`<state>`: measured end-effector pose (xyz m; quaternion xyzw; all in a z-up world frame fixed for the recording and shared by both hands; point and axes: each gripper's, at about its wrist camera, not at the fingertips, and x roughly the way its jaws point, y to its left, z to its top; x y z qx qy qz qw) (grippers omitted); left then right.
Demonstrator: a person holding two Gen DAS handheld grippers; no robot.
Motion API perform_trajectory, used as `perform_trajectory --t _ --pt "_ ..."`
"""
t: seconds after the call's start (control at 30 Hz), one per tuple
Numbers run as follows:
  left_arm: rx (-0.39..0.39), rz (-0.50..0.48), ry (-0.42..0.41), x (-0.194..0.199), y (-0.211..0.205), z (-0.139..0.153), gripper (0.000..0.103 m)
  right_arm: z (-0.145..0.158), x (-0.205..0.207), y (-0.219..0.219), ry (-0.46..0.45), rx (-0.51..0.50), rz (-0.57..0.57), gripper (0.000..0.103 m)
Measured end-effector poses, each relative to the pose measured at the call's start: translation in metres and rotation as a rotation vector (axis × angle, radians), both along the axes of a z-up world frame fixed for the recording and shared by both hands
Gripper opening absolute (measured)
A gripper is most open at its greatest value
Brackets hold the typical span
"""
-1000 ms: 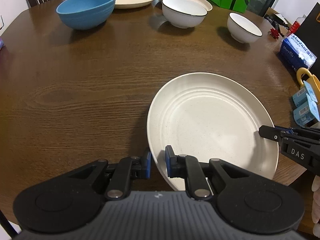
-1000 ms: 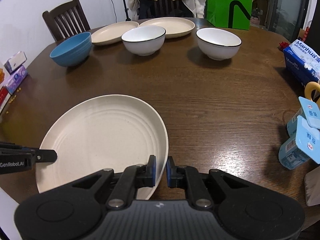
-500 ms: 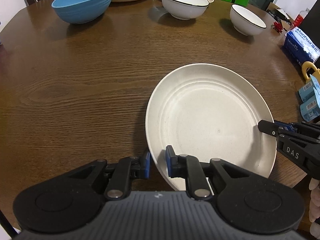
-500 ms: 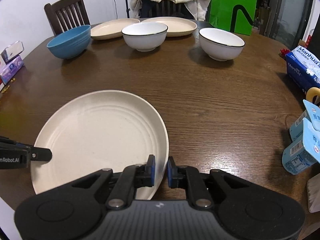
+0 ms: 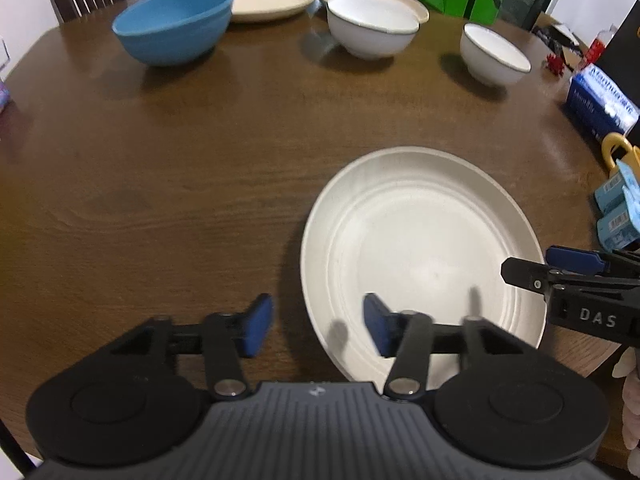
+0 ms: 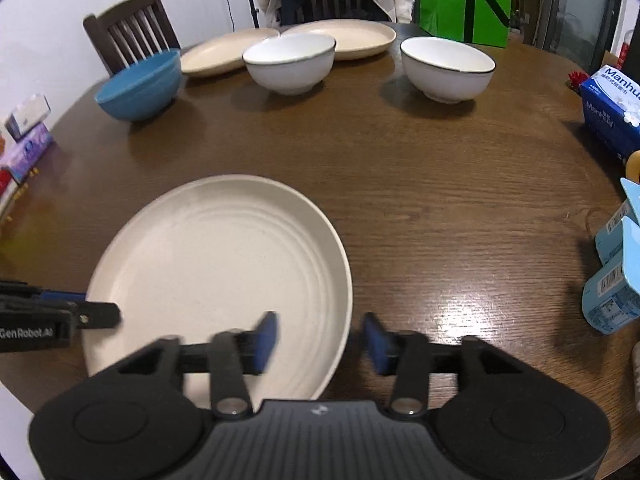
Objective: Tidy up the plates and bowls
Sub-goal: 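Lower the cream plate onto the table and open the right gripper, then withdraw both tools from the placed cream plate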
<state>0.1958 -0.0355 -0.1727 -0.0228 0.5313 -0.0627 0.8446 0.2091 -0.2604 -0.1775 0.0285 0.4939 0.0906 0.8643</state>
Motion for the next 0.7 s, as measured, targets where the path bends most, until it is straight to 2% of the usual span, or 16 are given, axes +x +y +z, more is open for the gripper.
perform_trajectory --t 0.03,0.1,0.17,0.27,0.33,0.4,0.7 --pt "-0.004 0.006 -0.010 -0.001 0.002 0.004 0.064 0.004 0.000 0.000 -0.004 0.006 -0.003 0.063" --pt "-0.015 0.018 -0.032 -0.002 0.006 0.012 0.084 0.012 0.000 -0.002 -0.010 0.025 -0.008 0.074" --pt "-0.028 0.023 -0.062 -0.005 0.009 0.022 0.090 0.019 -0.002 -0.004 -0.007 0.056 -0.007 0.087" --pt "-0.070 0.029 -0.104 -0.012 0.013 0.034 0.103 0.031 -0.005 -0.011 0.007 0.105 -0.009 0.090" --pt "-0.096 0.036 -0.128 -0.018 0.017 0.040 0.103 0.040 -0.010 -0.014 0.010 0.108 -0.019 0.092" --pt "-0.107 0.034 -0.136 -0.021 0.017 0.046 0.103 0.049 -0.016 -0.016 0.000 0.095 -0.028 0.103" --pt "-0.122 0.033 -0.176 -0.040 0.019 0.065 0.103 0.081 -0.039 -0.026 -0.059 0.087 -0.069 0.103"
